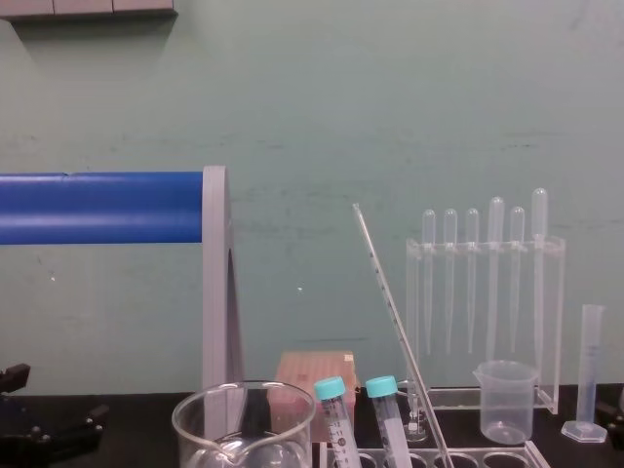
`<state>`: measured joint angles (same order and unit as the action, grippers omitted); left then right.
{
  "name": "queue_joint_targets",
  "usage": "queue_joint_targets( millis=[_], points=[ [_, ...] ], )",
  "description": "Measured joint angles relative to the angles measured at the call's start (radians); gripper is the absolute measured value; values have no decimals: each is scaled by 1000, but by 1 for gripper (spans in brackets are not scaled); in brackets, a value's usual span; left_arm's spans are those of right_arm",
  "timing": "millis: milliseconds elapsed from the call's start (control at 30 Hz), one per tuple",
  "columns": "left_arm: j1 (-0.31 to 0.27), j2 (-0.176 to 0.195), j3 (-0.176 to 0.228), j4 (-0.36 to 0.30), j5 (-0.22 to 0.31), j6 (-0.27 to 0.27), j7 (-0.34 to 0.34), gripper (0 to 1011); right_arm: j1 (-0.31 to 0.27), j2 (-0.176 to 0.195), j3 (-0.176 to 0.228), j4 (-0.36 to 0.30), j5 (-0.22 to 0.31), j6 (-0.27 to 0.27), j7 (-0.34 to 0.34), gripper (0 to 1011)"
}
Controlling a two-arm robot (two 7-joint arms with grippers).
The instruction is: Hold the thermometer with one hand and immerse one end into the beaker, then reinsert it into the test tube rack.
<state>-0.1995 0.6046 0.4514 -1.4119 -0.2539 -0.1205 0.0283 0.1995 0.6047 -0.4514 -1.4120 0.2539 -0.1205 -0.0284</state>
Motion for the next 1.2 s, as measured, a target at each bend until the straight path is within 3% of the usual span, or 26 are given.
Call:
queue_joint_targets(
  millis=[1200],
  points=[
    [0, 0, 0, 0, 0, 0, 0, 1008, 0, 0, 0, 0, 0, 0, 0, 1003]
  ],
)
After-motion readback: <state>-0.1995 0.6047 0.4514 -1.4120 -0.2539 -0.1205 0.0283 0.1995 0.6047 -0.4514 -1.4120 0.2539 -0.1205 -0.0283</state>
